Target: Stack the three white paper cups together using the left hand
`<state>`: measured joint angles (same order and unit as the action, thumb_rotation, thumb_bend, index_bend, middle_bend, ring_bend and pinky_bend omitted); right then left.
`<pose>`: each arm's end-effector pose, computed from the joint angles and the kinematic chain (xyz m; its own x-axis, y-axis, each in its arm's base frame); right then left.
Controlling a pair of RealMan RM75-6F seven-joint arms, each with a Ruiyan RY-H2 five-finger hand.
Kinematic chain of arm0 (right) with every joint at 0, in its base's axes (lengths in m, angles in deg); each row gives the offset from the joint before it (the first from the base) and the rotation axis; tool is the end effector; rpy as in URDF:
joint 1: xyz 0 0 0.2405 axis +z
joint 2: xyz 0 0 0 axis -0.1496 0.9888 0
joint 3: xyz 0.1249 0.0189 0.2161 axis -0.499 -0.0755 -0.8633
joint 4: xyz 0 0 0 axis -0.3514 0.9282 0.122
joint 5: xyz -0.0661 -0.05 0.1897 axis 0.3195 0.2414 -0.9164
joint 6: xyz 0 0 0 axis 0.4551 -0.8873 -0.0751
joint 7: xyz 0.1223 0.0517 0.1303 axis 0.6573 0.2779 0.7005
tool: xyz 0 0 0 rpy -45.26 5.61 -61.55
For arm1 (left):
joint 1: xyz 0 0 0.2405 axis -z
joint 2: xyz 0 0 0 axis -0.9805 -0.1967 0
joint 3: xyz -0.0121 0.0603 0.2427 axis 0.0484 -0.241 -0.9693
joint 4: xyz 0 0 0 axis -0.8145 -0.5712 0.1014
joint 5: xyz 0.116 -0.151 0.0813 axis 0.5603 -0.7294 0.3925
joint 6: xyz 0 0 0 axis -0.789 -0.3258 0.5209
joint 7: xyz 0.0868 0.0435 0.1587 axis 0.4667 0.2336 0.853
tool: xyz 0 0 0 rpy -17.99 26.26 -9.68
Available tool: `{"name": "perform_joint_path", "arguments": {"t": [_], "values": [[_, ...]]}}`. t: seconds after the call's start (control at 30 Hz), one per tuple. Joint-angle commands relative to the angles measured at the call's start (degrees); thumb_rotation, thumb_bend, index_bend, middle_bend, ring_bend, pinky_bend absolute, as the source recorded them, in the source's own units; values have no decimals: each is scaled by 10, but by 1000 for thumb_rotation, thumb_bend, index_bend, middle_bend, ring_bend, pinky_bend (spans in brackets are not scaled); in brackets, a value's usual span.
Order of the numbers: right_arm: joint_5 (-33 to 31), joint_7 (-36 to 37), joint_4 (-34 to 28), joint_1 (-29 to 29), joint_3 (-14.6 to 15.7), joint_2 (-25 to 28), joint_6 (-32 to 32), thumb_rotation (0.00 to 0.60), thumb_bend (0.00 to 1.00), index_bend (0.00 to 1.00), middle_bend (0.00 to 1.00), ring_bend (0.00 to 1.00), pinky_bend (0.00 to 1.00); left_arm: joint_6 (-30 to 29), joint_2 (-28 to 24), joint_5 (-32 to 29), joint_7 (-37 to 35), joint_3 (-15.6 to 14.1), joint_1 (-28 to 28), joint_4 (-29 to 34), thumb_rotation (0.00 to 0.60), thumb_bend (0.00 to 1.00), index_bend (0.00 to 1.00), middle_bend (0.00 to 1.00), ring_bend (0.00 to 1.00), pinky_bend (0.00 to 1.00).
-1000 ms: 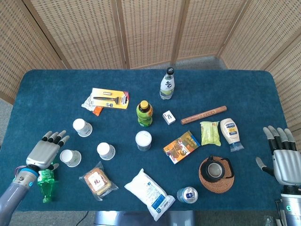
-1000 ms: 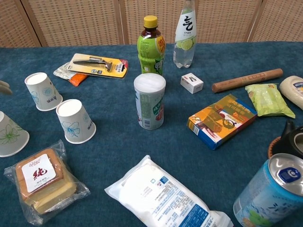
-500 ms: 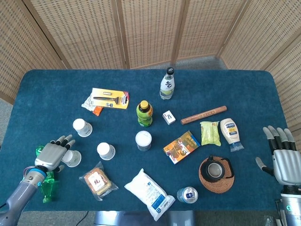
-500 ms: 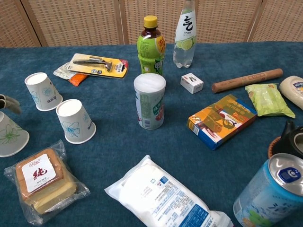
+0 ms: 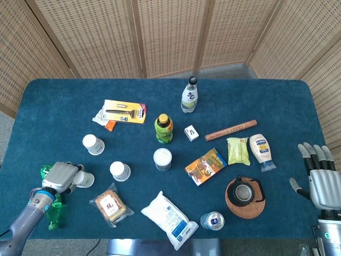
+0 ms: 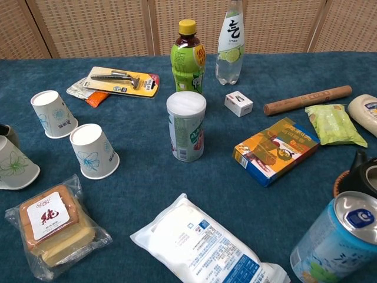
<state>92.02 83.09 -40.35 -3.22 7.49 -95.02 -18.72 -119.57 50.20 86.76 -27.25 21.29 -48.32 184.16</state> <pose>-0.2940 -0.2371 0.1749 0.4551 0.1024 0.8845 -0.8893 0.0023 0.4573 -0.2603 0.2822 0.0497 0.6675 0.4637 0.5827 0.7320 -0.2648 -0.6278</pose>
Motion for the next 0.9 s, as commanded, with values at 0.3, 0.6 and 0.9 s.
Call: {"name": "perform_joint_path", "arguments": {"t": [0.3,0.6,0.9], "values": [[2,-3,-2,2,4,-4,5,600,290,5,0,0,0,-45,-106,25,-50,53,14,87,600,527,484,444,363,502],[4,-4,-1,2,6,-6,7,600,292,4,0,0,0,-21,-125,-89,-12,101,79,73,600,526,458,421,347,489],[0,1,-2,3,4,-6,8,600,295,4,0,0,0,-10,-83,-186,45,100,131,11,600,524,452,407,346,484]]}}
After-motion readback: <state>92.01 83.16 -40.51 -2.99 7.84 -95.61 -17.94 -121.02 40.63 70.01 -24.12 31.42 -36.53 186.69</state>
